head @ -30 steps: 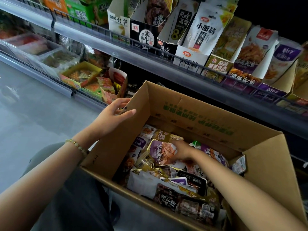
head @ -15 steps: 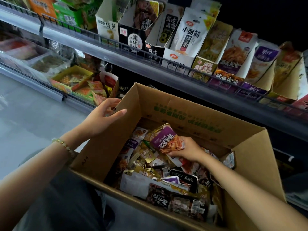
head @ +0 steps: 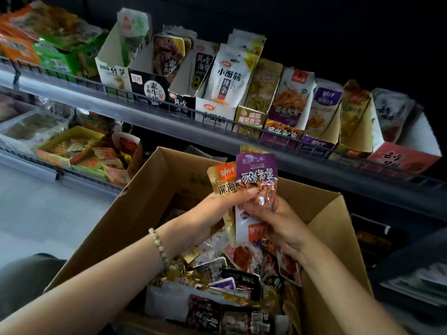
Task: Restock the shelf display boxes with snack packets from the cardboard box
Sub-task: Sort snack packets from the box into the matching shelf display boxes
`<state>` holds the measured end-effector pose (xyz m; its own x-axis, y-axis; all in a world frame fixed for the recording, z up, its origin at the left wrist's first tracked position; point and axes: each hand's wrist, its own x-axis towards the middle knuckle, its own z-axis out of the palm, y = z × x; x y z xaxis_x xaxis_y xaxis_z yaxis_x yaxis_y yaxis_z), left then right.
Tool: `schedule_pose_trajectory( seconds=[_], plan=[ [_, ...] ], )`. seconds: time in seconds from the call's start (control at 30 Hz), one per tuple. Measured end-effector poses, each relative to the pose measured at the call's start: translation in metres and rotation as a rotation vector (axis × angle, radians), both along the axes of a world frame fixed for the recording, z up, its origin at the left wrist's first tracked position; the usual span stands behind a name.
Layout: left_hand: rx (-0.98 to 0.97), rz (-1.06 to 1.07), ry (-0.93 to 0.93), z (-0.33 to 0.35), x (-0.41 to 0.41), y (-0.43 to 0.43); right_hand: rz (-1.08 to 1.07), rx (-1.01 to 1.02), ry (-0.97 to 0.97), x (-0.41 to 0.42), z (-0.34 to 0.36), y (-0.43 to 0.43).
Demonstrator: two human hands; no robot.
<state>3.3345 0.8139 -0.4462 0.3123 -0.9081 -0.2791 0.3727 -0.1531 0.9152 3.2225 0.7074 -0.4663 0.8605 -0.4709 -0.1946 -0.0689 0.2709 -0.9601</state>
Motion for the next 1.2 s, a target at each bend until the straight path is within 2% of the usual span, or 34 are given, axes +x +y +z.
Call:
schedule_pose_trajectory(
  seconds=[0.17, 0.27, 0.37, 0.57, 0.77, 0.97, 1.03, 1.13, 1.2],
  plan=[
    [-0.004, 0.158, 0.158, -0.007, -0.004, -0.021, -0.088, -0.117, 0.136, -0.009, 0.002, -0.013],
    [-0.038, 0.293, 0.186, -0.010, 0.001, -0.028, -0.144, -0.175, 0.148, -0.008, 0.001, -0.013],
    [-0.051, 0.322, 0.182, -0.011, 0.006, -0.029, -0.236, -0.145, 0.149, -0.007, -0.005, -0.014],
    [-0.002, 0.285, 0.281, -0.014, 0.018, -0.025, -0.431, 0.047, 0.002, -0.007, -0.007, -0.028],
    [-0.012, 0.180, 0.223, -0.015, 0.018, -0.025, -0.561, 0.030, 0.005, -0.008, -0.009, -0.036],
    [-0.003, -0.007, 0.302, -0.010, 0.013, -0.020, -0.436, 0.237, 0.018, -0.013, 0.003, -0.041],
    [0.024, -0.014, 0.281, -0.009, 0.012, -0.020, -0.464, 0.214, 0.038, -0.013, 0.003, -0.041],
    [0.078, 0.006, 0.108, -0.009, 0.015, -0.023, -0.479, 0.120, 0.005, -0.012, 0.004, -0.043],
    [0.103, 0.011, 0.075, -0.004, 0.017, -0.025, -0.466, 0.061, -0.011, -0.012, 0.009, -0.045]
  ],
)
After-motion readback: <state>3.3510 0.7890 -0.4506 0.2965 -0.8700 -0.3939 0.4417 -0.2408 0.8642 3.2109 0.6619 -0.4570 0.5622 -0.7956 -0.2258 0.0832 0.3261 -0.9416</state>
